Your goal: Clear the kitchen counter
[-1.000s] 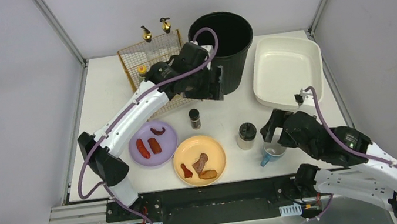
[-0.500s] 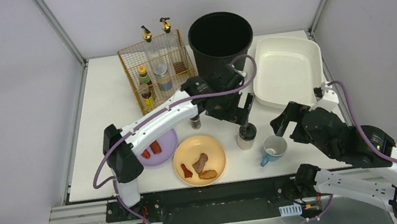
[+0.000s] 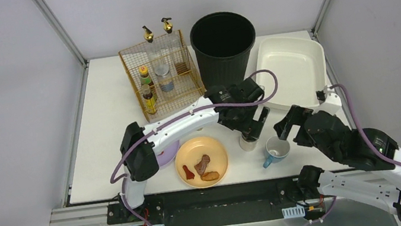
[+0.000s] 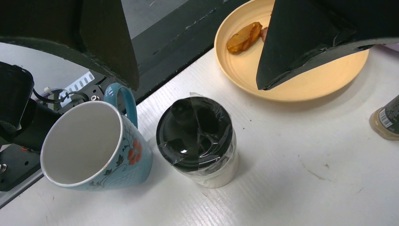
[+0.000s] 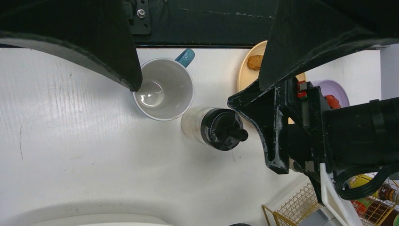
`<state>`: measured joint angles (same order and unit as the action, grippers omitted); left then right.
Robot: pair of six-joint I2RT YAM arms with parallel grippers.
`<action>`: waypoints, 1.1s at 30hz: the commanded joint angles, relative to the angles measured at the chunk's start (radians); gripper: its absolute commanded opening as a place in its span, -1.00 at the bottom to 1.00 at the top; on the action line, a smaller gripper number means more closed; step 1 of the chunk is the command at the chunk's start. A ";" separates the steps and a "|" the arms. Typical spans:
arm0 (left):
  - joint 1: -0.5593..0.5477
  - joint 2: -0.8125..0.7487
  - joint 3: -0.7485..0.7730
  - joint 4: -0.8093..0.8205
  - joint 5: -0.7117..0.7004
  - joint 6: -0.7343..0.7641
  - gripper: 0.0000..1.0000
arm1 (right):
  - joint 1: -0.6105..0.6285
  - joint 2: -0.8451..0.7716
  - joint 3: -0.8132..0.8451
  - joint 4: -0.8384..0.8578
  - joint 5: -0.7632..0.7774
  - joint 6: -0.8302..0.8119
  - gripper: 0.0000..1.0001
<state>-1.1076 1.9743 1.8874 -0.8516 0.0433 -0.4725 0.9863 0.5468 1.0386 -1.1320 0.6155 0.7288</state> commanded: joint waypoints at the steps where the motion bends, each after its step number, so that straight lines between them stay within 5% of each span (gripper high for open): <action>1: -0.021 0.028 0.064 -0.004 -0.037 -0.014 0.98 | 0.005 -0.009 -0.010 0.013 0.005 -0.003 0.98; 15: -0.037 0.132 0.123 -0.004 -0.092 -0.024 0.98 | 0.003 -0.039 -0.039 0.014 0.003 0.006 0.98; 23: -0.038 0.166 0.134 -0.006 -0.121 -0.021 0.81 | 0.003 -0.042 -0.049 0.018 -0.002 0.005 0.98; 28: -0.038 0.179 0.146 -0.013 -0.134 -0.015 0.59 | 0.004 -0.044 -0.055 0.018 -0.003 0.005 0.98; 33: -0.039 0.177 0.150 -0.017 -0.152 -0.009 0.15 | 0.004 -0.052 -0.064 0.023 -0.005 0.006 0.97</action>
<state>-1.1336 2.1532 1.9995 -0.8513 -0.0681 -0.4824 0.9863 0.5095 0.9825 -1.1290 0.6121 0.7296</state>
